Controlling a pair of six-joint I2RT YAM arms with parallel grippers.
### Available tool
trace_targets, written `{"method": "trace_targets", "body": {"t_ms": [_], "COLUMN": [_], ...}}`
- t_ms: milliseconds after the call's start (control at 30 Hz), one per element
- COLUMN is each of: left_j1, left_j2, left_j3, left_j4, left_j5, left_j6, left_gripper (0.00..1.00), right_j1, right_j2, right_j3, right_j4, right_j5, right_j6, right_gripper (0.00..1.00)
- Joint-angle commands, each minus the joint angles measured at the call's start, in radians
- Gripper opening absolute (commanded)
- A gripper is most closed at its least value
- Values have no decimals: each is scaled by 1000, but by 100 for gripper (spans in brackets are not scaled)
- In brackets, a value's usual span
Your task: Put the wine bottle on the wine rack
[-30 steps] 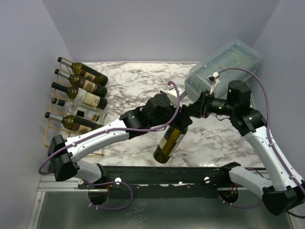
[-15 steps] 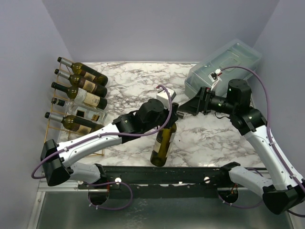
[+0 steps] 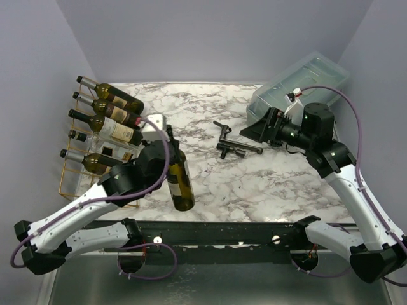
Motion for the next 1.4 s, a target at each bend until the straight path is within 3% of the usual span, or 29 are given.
{"method": "trace_targets", "body": {"t_ms": [0,233,367,433,533,600,767,900,1200,1367], "left_j1": [32,46,70,116,278,400,599,654,660,660], "left_j2": [-150,-272,-302,-295,-271,-238,-207,-259,-451,-508], "left_j3": [-29,-79,-118,-144,-209,-186,-147,-156,-250,-331], "left_j4": [-55,-46,20,57,237,131,45,14,6,207], "left_j5": [-340,-736,-847,-820,-620,-512,-398,-425,-574,-610], "left_j6": [-77,-76,-17,12,175,61,1,-7,-31,133], "left_gripper": [0,0,0,0,0,0,0,0,0,0], "right_j1": [2,2,2,2,3,2,2,2,3,2], "right_j2": [10,2,-12,-16,-15,-18,-38,-52,-24,-21], "right_j3": [-49,-83,-108,-119,-118,-112,-94,-95,-97,-97], "right_j4": [26,36,34,35,33,28,-11,-36,-19,-19], "right_j5": [5,-7,-3,-6,-15,-19,-1,11,-21,-26], "right_j6": [27,29,32,36,40,39,27,17,26,25], "right_gripper": [92,92,92,92,92,92,92,92,92,92]}}
